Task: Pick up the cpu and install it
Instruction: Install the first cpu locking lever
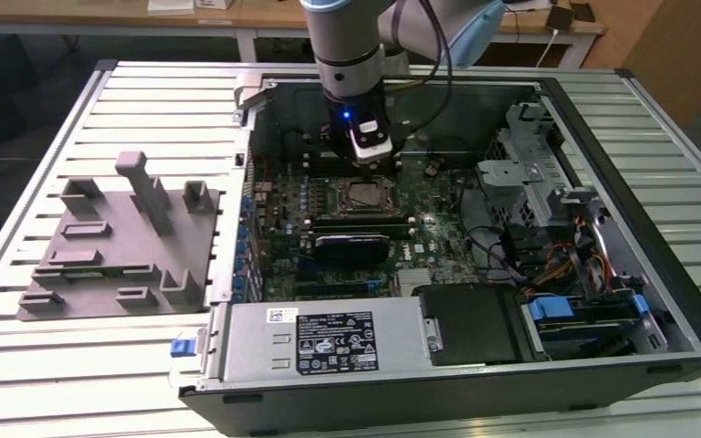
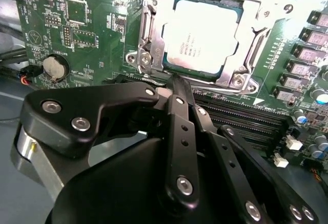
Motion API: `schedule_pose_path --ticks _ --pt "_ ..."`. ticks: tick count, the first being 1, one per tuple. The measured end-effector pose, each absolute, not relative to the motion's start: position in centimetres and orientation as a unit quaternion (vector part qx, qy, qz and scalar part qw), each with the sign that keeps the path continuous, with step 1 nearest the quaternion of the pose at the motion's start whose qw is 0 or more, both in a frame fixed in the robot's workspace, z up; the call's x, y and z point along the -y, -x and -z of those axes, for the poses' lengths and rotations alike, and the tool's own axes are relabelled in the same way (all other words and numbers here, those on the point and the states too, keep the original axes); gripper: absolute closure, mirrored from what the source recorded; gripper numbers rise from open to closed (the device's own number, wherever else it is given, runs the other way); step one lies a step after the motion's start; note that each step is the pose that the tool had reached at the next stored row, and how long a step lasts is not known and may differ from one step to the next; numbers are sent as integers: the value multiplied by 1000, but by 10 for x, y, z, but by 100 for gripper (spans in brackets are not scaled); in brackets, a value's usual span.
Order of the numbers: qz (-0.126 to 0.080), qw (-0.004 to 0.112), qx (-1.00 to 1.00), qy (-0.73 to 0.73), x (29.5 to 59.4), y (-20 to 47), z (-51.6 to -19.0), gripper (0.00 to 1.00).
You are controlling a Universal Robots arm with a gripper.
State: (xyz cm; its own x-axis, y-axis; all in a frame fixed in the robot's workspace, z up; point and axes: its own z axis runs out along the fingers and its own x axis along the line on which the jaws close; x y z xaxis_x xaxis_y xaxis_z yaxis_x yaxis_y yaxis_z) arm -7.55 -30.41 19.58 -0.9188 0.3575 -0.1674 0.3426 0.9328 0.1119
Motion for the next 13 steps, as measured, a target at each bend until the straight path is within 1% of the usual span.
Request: schedule_pose_path --ticks 6,8,13 --pt "-41 93 -979 -179 304 76 -201 89" --pt "-42 94 -978 -179 304 76 -202 89" --pt "-52 99 -978 -178 304 76 -202 89"
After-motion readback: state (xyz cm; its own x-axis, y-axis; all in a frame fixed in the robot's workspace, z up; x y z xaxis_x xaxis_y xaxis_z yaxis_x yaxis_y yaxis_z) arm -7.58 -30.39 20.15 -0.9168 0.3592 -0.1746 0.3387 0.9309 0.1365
